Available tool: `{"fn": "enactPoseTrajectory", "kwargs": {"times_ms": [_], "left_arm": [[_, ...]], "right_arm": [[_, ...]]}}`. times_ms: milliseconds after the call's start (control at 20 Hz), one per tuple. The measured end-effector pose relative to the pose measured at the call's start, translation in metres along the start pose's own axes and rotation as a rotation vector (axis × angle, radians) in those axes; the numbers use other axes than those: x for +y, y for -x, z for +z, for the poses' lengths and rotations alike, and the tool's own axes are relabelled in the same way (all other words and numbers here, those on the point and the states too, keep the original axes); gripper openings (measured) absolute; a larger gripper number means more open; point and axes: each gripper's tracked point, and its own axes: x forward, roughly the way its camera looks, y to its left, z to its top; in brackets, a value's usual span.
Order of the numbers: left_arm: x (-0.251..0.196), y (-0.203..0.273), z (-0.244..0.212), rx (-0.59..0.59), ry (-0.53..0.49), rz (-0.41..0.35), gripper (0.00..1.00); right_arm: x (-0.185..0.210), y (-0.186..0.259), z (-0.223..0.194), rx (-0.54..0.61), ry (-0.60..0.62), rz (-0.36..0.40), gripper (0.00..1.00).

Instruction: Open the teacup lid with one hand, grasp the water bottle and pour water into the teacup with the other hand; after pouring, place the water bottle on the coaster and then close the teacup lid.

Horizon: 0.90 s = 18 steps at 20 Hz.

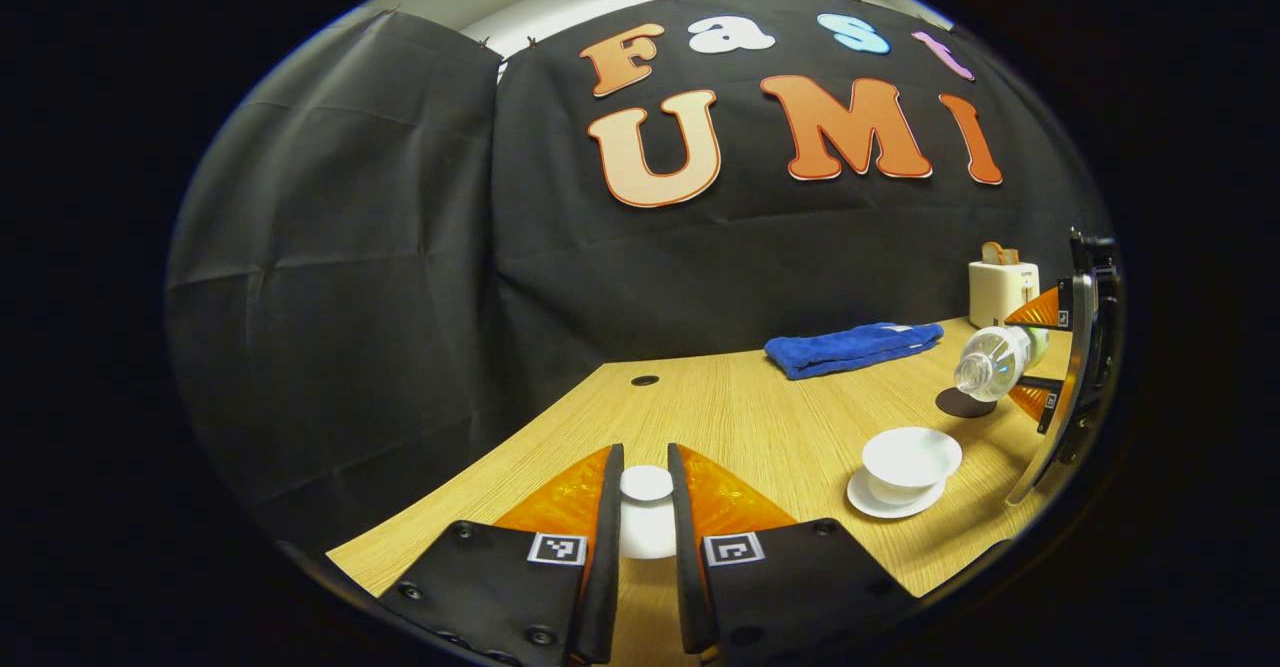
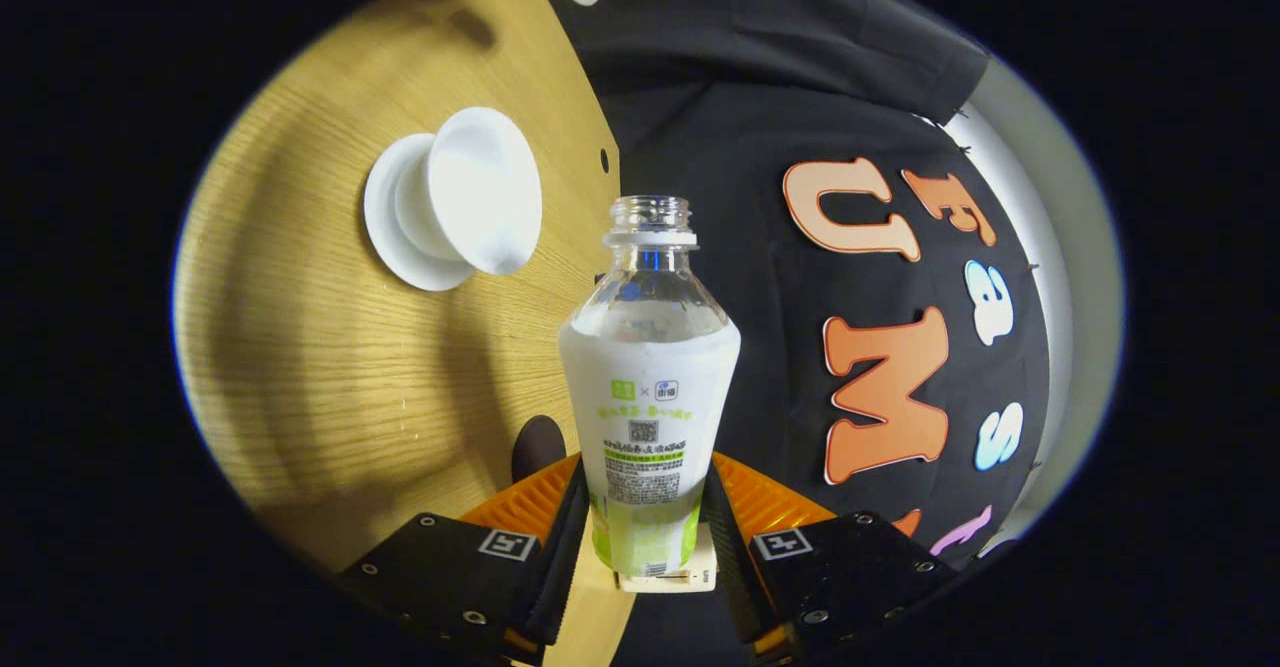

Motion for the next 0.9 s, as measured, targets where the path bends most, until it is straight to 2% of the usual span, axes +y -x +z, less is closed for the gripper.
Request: {"fn": "enactPoseTrajectory", "kwargs": {"times_ms": [250, 600, 650, 700, 900], "left_arm": [[0.015, 0.005, -0.002, 0.004, -0.008, 0.022, 0.29], [0.024, 0.008, -0.008, 0.014, -0.016, 0.038, 0.29], [0.025, 0.008, -0.007, 0.013, -0.017, 0.038, 0.25], [0.025, 0.009, -0.008, 0.012, -0.016, 0.040, 0.29], [0.027, 0.009, -0.008, 0.011, -0.016, 0.042, 0.29]], "right_arm": [[-0.015, -0.007, 0.004, -0.016, 0.133, -0.057, 0.64], [-0.021, -0.011, 0.006, -0.036, 0.206, -0.051, 0.64], [-0.022, -0.012, 0.005, -0.036, 0.211, -0.056, 0.64], [-0.022, -0.012, 0.006, -0.039, 0.216, -0.064, 0.64], [-0.023, -0.009, 0.011, -0.060, 0.253, -0.089, 0.64]]}}
